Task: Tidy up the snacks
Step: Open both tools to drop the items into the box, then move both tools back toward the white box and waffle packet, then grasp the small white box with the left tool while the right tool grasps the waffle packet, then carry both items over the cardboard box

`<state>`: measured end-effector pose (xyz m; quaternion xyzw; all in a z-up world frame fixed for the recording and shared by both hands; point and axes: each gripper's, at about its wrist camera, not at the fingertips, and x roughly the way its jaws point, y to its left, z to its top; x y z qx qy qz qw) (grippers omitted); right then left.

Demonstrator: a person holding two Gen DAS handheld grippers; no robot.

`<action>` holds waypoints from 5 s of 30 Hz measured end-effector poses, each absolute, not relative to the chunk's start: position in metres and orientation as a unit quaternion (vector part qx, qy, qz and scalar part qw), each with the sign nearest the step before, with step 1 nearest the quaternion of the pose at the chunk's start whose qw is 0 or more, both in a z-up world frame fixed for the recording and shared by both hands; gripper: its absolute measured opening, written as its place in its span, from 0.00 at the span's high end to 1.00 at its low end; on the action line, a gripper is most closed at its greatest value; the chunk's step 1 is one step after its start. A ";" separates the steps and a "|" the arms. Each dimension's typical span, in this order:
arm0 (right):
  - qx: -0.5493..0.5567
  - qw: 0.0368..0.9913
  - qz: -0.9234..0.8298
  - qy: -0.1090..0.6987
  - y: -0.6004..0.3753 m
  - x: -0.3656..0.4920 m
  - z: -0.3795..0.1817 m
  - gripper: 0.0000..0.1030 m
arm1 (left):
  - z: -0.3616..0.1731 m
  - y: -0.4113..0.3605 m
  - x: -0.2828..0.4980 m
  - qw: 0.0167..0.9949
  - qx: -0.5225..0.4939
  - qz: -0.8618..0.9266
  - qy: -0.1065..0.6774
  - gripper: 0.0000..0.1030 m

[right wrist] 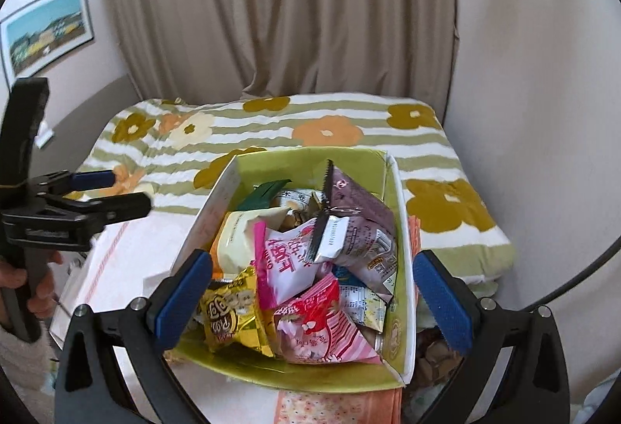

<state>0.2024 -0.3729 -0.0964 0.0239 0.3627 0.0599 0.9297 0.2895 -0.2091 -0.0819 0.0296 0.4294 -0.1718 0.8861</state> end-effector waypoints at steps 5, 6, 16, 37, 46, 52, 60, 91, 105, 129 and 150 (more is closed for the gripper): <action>0.041 0.923 0.072 0.376 -0.364 0.198 -0.113 0.00 | -0.084 -0.174 0.257 0.886 0.035 -0.137 0.442 0.01; 0.044 0.922 0.072 0.378 -0.362 0.196 -0.116 0.00 | -0.083 -0.168 0.251 0.887 0.036 -0.132 0.441 0.01; 0.052 0.917 0.040 0.393 -0.302 0.155 -0.128 0.00 | -0.099 -0.090 0.229 0.881 0.039 -0.142 0.450 0.01; 0.238 0.855 -0.127 0.442 -0.167 0.151 -0.240 0.00 | -0.175 -0.008 0.264 0.821 0.088 -0.254 0.504 0.01; 0.258 0.840 -0.184 0.440 -0.148 0.176 -0.278 0.00 | -0.211 -0.021 0.293 0.804 0.105 -0.277 0.515 0.01; 0.246 0.829 -0.205 0.458 -0.138 0.195 -0.295 0.00 | -0.222 -0.034 0.309 0.797 0.110 -0.286 0.521 0.01; 0.190 0.821 -0.185 0.506 -0.144 0.187 -0.300 0.01 | -0.244 -0.076 0.320 0.769 0.145 -0.320 0.535 0.01; 0.166 0.814 -0.161 0.533 -0.136 0.185 -0.302 0.06 | -0.286 -0.119 0.310 0.747 0.217 -0.346 0.525 0.41; 0.106 0.842 -0.109 0.517 -0.117 0.180 -0.290 0.27 | -0.248 -0.049 0.289 0.788 0.153 -0.293 0.519 0.41; 0.093 0.918 0.033 0.383 -0.229 0.158 -0.109 0.27 | -0.095 -0.082 0.264 0.870 0.034 -0.199 0.450 0.41; 0.092 0.910 0.072 0.398 -0.390 0.184 -0.109 0.27 | -0.137 -0.257 0.281 0.835 -0.051 -0.214 0.505 0.14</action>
